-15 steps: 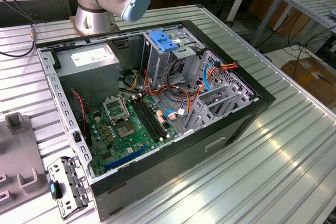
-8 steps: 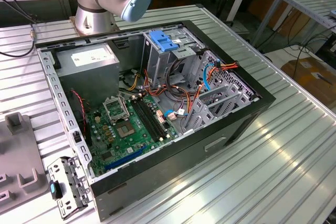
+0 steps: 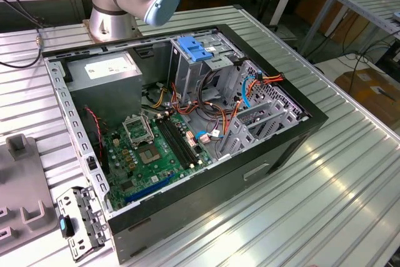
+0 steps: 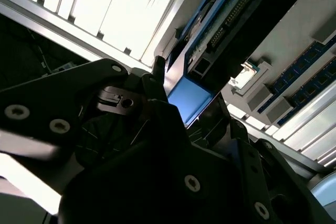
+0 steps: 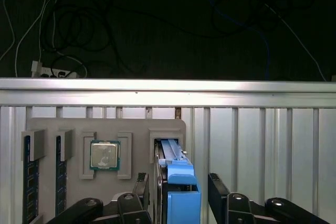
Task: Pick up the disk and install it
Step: 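Pick up the disk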
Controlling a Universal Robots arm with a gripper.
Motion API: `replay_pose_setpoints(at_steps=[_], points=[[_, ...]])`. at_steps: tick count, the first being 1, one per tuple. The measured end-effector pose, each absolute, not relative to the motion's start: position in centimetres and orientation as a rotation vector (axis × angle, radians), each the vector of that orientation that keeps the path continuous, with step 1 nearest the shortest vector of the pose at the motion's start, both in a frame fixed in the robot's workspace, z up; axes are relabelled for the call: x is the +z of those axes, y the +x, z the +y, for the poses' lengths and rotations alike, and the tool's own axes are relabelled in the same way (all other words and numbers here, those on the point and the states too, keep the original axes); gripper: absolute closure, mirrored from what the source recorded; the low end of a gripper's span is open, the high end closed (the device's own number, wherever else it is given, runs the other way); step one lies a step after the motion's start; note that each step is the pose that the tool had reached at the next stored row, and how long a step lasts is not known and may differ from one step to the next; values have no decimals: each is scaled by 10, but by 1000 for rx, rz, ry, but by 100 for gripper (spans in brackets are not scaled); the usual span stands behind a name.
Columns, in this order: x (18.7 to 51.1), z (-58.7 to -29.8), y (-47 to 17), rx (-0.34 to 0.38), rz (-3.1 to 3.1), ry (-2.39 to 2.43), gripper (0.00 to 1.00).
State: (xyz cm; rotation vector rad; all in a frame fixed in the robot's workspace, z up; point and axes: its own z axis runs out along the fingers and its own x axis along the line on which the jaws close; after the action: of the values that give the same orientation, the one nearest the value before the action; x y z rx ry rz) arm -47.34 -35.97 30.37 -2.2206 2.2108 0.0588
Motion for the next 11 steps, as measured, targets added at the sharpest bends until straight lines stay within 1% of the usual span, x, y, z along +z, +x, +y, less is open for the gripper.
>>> replay_pose_setpoints(at_steps=[1,11], points=[[304,-360,-473,59,2211,-2221,49],[299,-360,-473,59,2204,-2228,49]])
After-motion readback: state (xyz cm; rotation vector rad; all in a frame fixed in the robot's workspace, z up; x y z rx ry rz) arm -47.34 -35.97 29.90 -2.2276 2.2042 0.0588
